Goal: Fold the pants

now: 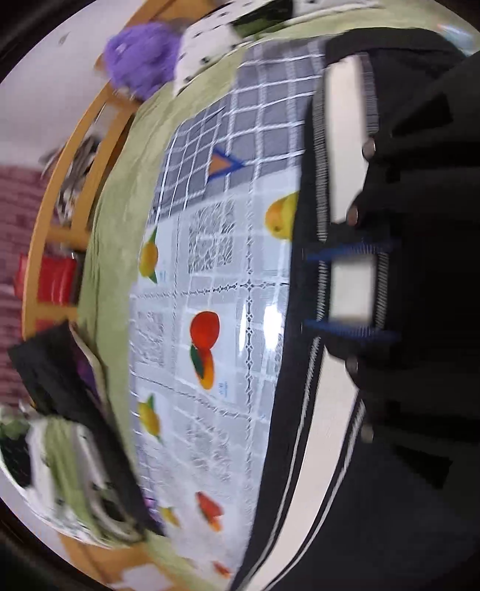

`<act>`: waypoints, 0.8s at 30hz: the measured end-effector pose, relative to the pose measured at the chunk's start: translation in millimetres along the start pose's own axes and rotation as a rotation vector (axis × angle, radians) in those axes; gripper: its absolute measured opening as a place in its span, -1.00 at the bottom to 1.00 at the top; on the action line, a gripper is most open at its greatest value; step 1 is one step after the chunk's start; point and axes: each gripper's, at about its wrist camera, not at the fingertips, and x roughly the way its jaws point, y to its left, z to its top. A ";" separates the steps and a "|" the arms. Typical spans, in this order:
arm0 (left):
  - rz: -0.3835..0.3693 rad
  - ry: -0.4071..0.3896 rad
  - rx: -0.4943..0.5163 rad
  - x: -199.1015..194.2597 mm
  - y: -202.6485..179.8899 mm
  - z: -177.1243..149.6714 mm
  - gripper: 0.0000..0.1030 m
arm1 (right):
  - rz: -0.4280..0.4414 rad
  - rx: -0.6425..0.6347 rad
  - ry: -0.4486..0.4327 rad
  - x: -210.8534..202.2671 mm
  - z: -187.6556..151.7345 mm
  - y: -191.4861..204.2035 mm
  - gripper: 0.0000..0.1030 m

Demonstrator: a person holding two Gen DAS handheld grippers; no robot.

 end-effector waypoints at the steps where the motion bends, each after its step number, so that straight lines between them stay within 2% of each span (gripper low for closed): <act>1: 0.002 0.007 -0.012 -3.0 6.3 -6.4 -0.10 | -0.008 0.015 -0.016 -9.1 -3.6 2.7 -0.14; 4: -0.009 0.031 -0.052 -11.3 22.6 -28.5 -0.10 | -0.050 0.057 -0.033 -31.3 -11.0 13.4 -0.08; 7: -0.017 0.046 -0.105 -15.5 36.6 -49.1 -0.04 | -0.020 0.136 -0.039 -51.8 -17.4 21.8 -0.08; 10: -0.064 0.064 -0.177 -12.5 49.6 -66.5 -0.02 | 0.006 0.183 -0.064 -69.6 -23.7 31.0 -0.08; 13: -0.125 0.102 -0.251 -2.5 58.4 -79.2 -0.02 | 0.021 0.157 -0.033 -83.1 -26.0 47.6 -0.16; 15: -0.189 0.070 -0.280 1.5 61.7 -84.7 -0.03 | 0.020 0.133 -0.028 -92.6 -27.8 59.0 -0.16; 18: -0.235 0.058 -0.314 9.2 61.7 -87.5 -0.05 | 0.038 0.137 -0.030 -105.0 -32.8 67.6 -0.16; 24: -0.273 0.018 -0.392 21.8 63.6 -85.3 -0.01 | 0.060 0.211 -0.033 -133.8 -48.4 73.2 -0.16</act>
